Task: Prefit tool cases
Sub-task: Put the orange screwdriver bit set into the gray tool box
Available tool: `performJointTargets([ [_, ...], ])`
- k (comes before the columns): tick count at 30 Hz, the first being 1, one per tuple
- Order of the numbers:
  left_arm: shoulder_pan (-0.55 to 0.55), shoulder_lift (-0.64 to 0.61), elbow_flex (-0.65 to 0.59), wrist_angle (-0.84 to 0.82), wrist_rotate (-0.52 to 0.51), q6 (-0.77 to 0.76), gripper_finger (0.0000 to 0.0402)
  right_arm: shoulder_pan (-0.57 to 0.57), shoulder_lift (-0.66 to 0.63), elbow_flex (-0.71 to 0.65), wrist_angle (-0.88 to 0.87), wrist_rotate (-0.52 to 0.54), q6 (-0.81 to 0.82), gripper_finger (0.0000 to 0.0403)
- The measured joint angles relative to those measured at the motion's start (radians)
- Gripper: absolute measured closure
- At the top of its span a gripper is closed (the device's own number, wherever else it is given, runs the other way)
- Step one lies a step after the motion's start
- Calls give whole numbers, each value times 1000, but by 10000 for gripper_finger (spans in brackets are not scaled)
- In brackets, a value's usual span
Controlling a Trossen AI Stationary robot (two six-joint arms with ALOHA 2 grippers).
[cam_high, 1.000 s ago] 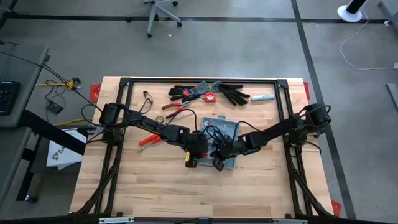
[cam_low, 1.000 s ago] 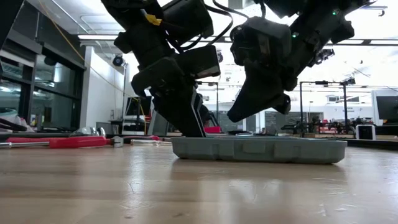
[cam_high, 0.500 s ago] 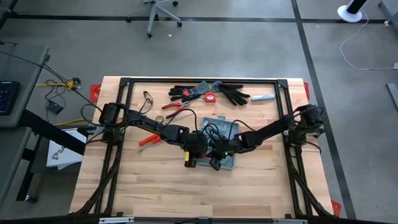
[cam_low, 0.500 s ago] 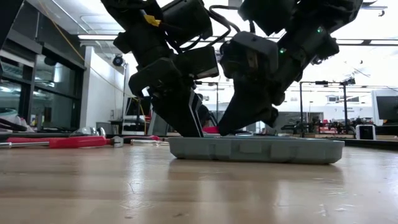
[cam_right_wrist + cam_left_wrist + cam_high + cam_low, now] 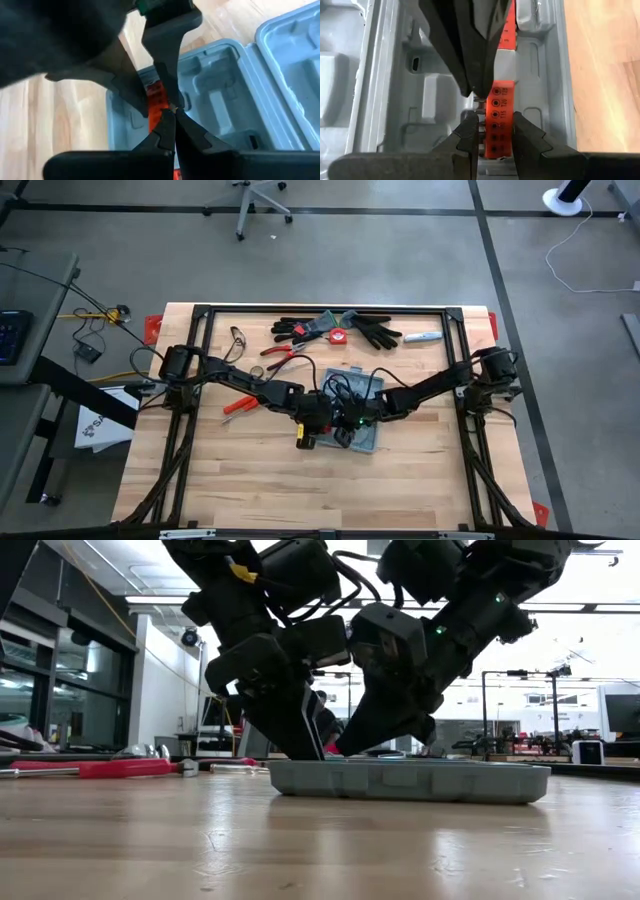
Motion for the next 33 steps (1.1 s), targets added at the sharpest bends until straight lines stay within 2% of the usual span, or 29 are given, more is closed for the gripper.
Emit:
performJointTargets([
  [12,-2,0,-2,-11,5,-8,330,21,36,2,43,-22,16,403],
  [21,0,2,2,-12,-4,-6,330,67,14,0,11,29,8,403],
  [33,0,2,2,-12,-2,-10,330,53,16,0,31,59,-6,403],
])
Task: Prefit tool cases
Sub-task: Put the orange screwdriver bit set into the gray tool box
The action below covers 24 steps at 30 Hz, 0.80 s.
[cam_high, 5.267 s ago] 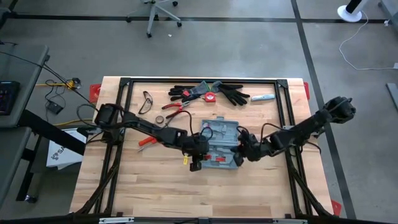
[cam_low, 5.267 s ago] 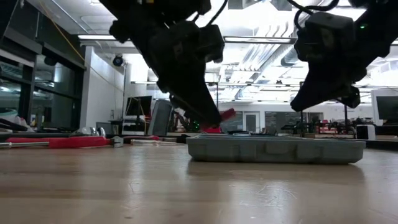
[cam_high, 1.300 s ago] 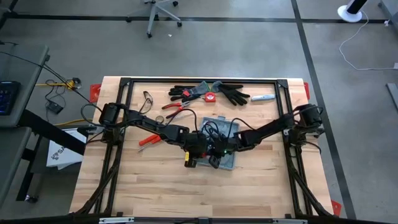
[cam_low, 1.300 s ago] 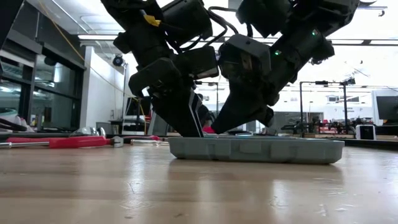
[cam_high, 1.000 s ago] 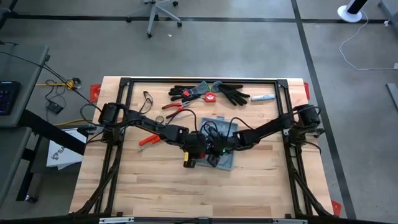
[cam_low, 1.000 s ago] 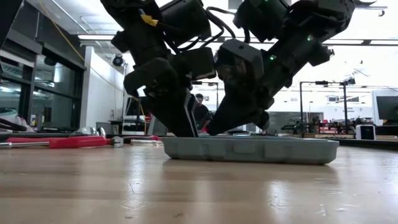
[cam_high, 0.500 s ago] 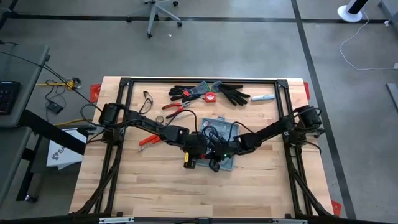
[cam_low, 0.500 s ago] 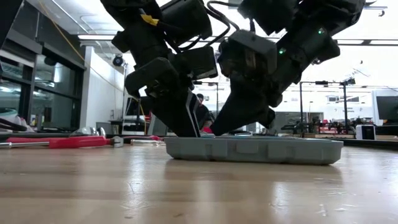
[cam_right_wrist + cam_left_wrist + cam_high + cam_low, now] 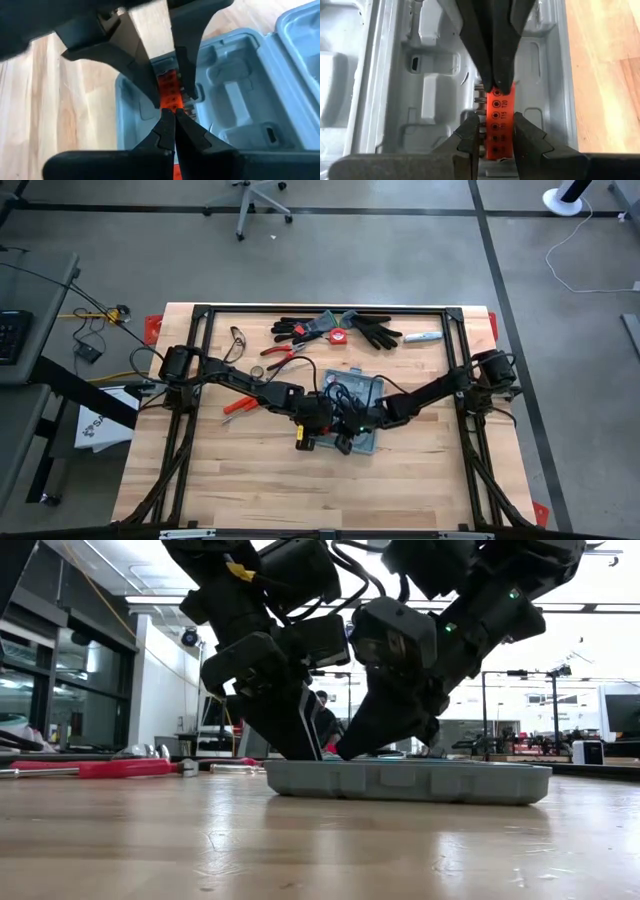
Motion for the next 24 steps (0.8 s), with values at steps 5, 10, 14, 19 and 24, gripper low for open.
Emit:
performJointTargets([
  [5,0,0,-1,-5,0,0,330,-6,18,0,2,-8,-1,403],
  [10,0,-2,-2,-9,5,-9,330,1,45,2,12,-18,14,403],
  [14,0,-2,-2,-8,6,-15,330,2,47,2,4,-23,13,403],
  [19,0,-1,-2,-8,6,-16,330,2,39,2,9,-22,14,403],
  [24,-5,0,-1,-5,3,-16,330,3,23,-1,19,-10,13,403],
])
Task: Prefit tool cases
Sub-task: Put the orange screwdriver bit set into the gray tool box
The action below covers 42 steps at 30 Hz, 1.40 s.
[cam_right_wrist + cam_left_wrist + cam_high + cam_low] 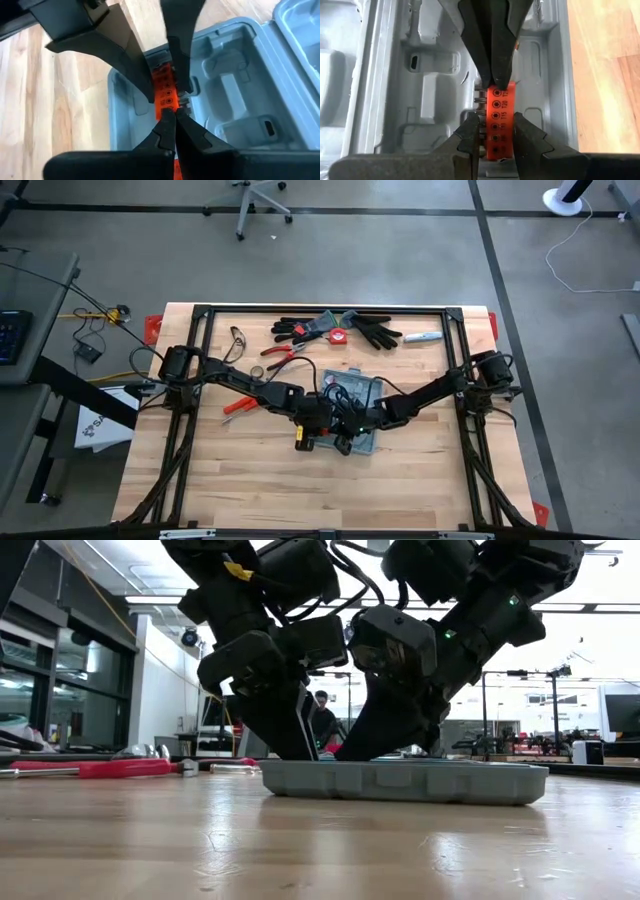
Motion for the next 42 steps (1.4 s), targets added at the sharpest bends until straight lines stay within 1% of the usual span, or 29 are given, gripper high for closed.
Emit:
performJointTargets([
  [12,-1,0,-1,2,-1,-1,330,5,-2,-2,43,10,-9,403],
  [19,-1,0,-3,8,-2,-3,330,6,35,0,65,-1,7,403],
  [32,-1,0,-3,12,6,-19,328,4,50,3,25,-4,42,403],
  [38,-2,1,-2,23,-2,-89,244,4,51,3,18,4,49,403],
  [40,-2,0,3,18,-1,-103,230,3,51,2,17,7,50,403],
  [42,-2,-10,10,1,3,-114,225,3,51,2,18,6,52,403],
])
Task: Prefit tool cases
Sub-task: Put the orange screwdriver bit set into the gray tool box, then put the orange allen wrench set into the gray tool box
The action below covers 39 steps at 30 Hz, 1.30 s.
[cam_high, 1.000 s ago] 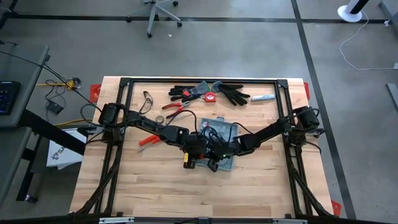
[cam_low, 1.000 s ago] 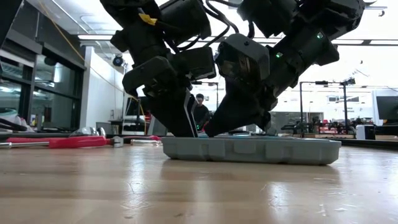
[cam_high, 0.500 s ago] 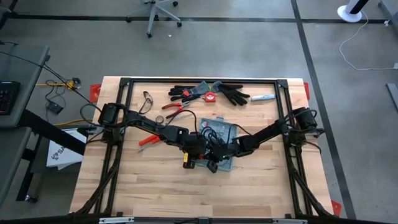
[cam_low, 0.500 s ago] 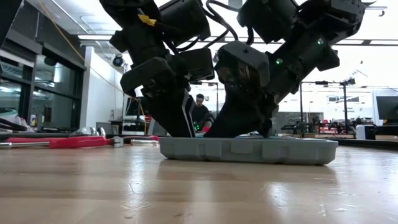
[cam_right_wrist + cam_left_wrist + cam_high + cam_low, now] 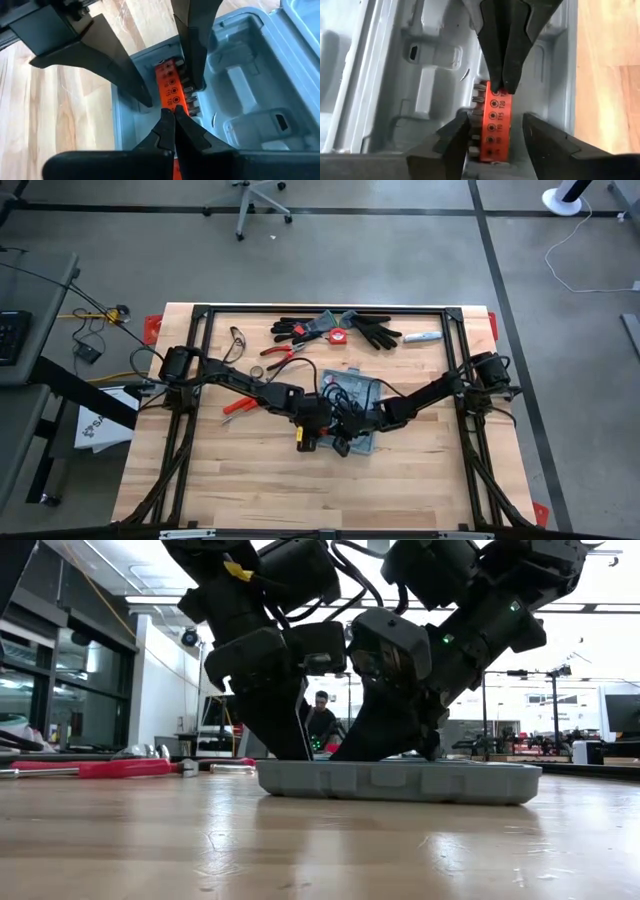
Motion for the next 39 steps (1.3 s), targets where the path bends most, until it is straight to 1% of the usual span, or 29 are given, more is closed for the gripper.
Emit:
performJointTargets([
  [3,1,-27,10,-23,1,-13,225,0,0,0,-1,1,4,403],
  [5,1,-63,20,-14,0,-26,226,0,1,0,1,4,0,403],
  [7,2,-100,30,30,0,-29,226,-1,2,3,1,-1,-3,403],
  [10,3,-147,27,21,-6,-43,226,-2,2,3,3,0,-3,403],
  [16,2,-234,26,-25,-116,-95,226,-2,-30,-2,-3,-8,7,403],
  [20,-2,-264,25,-87,-180,-136,226,-1,-143,-7,-75,6,-3,403],
  [23,-15,-273,26,-101,-206,-163,227,15,-269,-3,-192,85,-18,403],
  [26,-30,-264,23,-114,-226,-175,233,34,-391,-3,-357,168,-27,403],
  [30,-38,-263,23,-108,-312,-160,243,49,-545,-2,-607,250,27,403],
  [32,-26,-263,23,-100,-368,-136,248,53,-602,-2,-734,278,52,403],
  [34,2,-266,23,-72,-399,-109,253,53,-651,-2,-823,290,62,403],
  [36,47,-267,24,-41,-388,-89,258,51,-679,-2,-891,291,53,403],
  [39,132,-267,24,-14,-325,-91,263,39,-702,-2,-935,294,-2,403],
])
